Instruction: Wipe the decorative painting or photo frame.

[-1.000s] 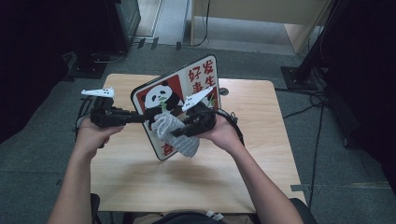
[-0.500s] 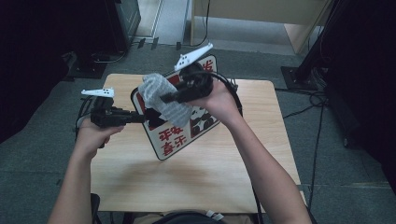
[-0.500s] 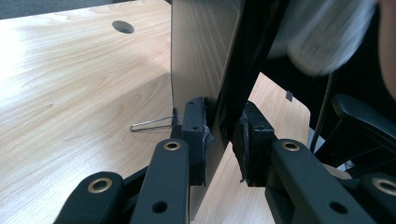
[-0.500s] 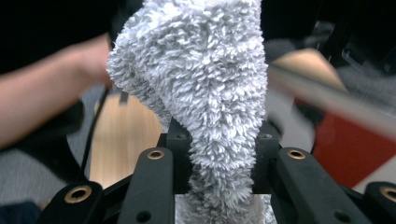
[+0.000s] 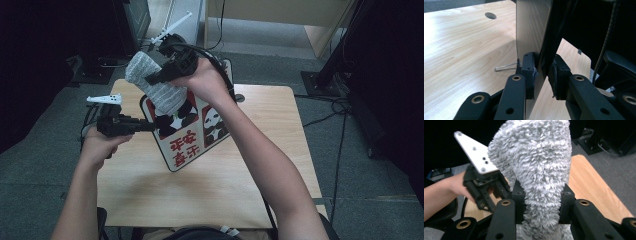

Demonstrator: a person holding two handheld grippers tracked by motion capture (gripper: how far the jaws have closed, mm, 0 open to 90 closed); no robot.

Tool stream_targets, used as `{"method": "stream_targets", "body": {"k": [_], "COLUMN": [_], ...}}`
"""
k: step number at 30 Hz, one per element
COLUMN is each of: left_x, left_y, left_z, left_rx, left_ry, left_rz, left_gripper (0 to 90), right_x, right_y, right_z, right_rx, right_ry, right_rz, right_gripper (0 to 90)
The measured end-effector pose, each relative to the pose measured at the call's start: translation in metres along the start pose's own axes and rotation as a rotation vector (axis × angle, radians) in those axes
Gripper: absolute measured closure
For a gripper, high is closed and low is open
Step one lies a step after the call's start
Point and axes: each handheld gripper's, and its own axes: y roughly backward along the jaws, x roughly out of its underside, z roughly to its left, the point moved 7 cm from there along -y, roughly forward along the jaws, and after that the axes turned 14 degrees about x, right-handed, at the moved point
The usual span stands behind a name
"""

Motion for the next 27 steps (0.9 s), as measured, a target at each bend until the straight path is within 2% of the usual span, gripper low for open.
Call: {"method": "stream_targets", "body": {"k": [3,10,16,27], "left_x": [0.0,0.0,0.001,0.0], "left_y": [0.0,0.0,0.0,0.0], "left_z": [0.0,0.0,0.0,0.0], "left_rx": [-0.001,0.0,-0.002,-0.009], "left_ry": [-0.002,-0.004,-0.002,-0.008], "left_rz": [0.002,-0.002,-0.001,-0.002], "left_gripper": [76.2,76.2,76.3,76.9], "right_x": [0.002,0.008,0.013,0.016], "right_y": [-0.011,-0.019,-0.022,-0.021], "right_z": [0.0,-0.001,-0.002,-0.008], "right_rx": [-0.007,-0.01,-0.027,-0.02], "right_ry": [-0.008,-0.035,-0.067,-0.07], "right_rz": [0.002,-0.002,-0.018,-0.045], "right_gripper": [66.2,58.5,58.8,57.4]}}
